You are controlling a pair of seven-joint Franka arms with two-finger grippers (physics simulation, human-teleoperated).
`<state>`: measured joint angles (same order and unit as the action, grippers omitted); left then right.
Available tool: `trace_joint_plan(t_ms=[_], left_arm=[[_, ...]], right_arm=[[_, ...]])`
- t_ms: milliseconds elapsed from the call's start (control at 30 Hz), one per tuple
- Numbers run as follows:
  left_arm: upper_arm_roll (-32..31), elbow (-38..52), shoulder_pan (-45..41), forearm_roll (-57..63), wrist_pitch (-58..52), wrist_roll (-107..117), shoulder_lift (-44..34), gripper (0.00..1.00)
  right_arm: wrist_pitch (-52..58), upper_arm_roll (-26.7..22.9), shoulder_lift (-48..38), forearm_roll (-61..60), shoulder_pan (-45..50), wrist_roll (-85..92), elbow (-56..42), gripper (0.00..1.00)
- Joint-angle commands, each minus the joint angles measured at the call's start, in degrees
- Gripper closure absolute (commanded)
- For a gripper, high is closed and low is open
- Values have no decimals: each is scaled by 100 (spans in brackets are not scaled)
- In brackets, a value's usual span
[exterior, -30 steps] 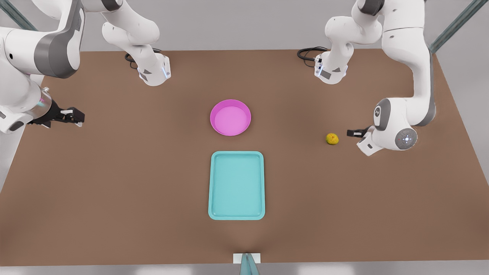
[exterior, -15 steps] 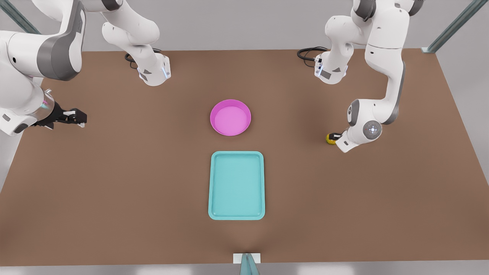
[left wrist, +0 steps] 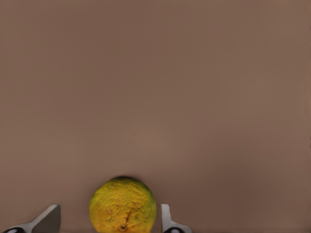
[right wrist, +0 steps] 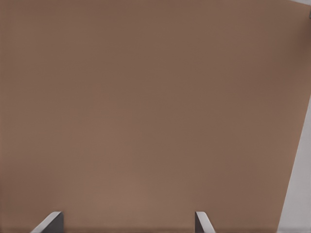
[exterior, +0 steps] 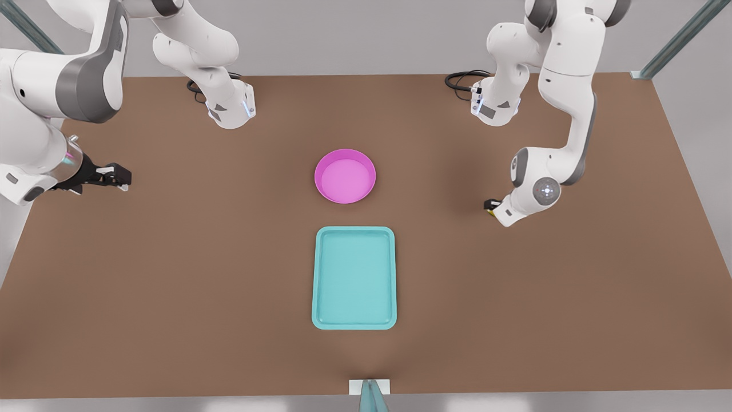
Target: Place the orange on the plate with the left arm and the plate on the tray with the right arm
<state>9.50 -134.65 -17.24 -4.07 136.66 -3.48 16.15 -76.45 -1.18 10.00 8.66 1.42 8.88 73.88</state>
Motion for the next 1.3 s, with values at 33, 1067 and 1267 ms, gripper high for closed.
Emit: trace_joint_plan(t_ms=[33, 1067, 1267], left_arm=[[-1, 0, -7, -41, 115, 50, 125, 0], [-1091, 4939, -3268, -771, -3102, 5085, 1795, 39], [-1548, 4975, -3382, -701, -3005, 5631, 2006, 37]], right_arm=[[-2, -5, -7, -4, -1, 35, 4, 0], [-10, -14, 20, -5, -10, 44, 92, 0], [-28, -14, 20, -13, -10, 44, 127, 0]])
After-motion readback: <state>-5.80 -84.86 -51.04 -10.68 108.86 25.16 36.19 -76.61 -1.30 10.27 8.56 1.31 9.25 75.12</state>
